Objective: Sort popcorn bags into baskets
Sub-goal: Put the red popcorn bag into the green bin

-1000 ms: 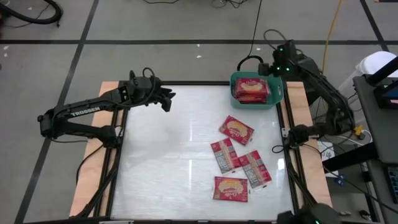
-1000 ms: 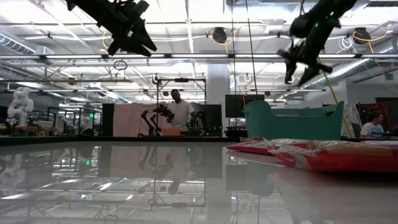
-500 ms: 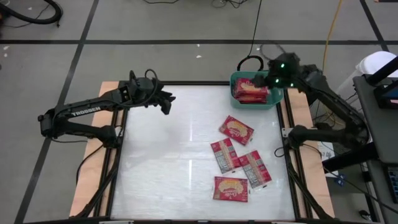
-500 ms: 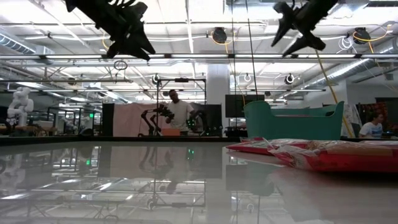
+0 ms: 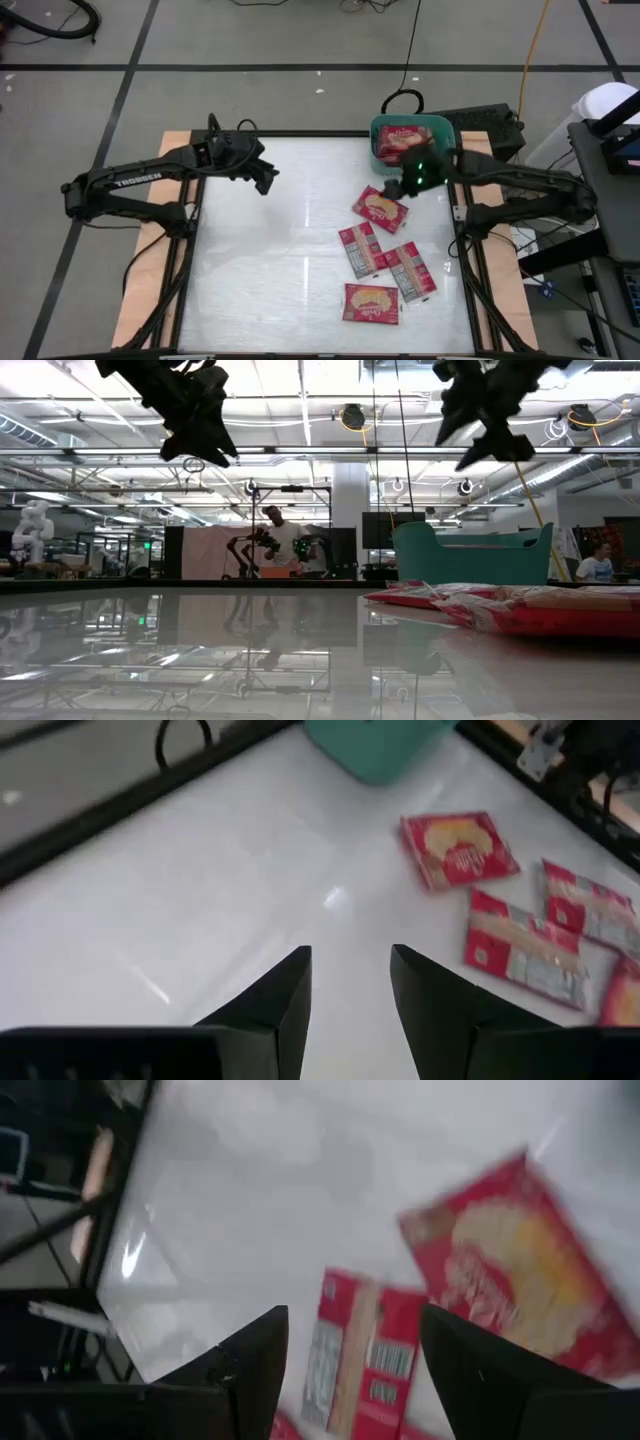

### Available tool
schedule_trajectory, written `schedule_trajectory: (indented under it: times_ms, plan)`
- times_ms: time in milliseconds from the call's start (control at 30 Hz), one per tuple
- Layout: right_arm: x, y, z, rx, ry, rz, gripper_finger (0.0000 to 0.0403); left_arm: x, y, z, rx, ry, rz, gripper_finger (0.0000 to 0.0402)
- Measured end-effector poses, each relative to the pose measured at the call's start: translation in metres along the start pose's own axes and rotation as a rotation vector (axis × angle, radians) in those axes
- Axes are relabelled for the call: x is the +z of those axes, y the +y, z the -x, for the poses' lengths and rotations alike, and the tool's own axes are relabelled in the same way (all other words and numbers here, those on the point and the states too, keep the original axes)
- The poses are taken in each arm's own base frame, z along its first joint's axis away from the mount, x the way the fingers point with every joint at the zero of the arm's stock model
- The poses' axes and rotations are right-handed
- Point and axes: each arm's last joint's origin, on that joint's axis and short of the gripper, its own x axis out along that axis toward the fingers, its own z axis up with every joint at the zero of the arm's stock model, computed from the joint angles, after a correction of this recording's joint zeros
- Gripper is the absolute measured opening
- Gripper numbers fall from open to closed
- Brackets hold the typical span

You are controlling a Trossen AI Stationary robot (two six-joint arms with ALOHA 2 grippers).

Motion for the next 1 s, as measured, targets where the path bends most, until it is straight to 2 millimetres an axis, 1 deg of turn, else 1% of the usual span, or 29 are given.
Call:
schedule_trajectory:
  times_ms: [233, 367, 533, 700, 833, 1000]
  plan:
    - [-0.035, -0.022, -0.04, -0.048, 0.078, -0.114, 0.0219, -0.011, -0.019, 0.001, -0.06, 0.05, 0.003, 0.014]
    - [-0.048, -0.037, -0.051, -0.103, 0.12, -0.19, 0.0219, -0.017, -0.03, 0.002, -0.092, 0.067, -0.004, 0.014]
    - [-0.051, -0.044, -0.052, -0.154, 0.141, -0.196, 0.0219, -0.022, -0.04, 0.003, -0.108, 0.074, -0.028, 0.014]
    - [-0.054, -0.062, -0.047, -0.339, 0.162, -0.223, 0.0219, -0.026, -0.046, 0.005, -0.083, 0.055, -0.051, 0.014]
    - [-0.052, -0.072, -0.044, -0.42, 0.17, -0.195, 0.0225, -0.028, -0.049, 0.005, -0.069, 0.045, -0.046, 0.014]
    - [-0.05, -0.095, -0.054, -0.433, 0.152, -0.216, 0.0247, -0.028, -0.05, 0.006, -0.062, 0.039, -0.05, 0.014]
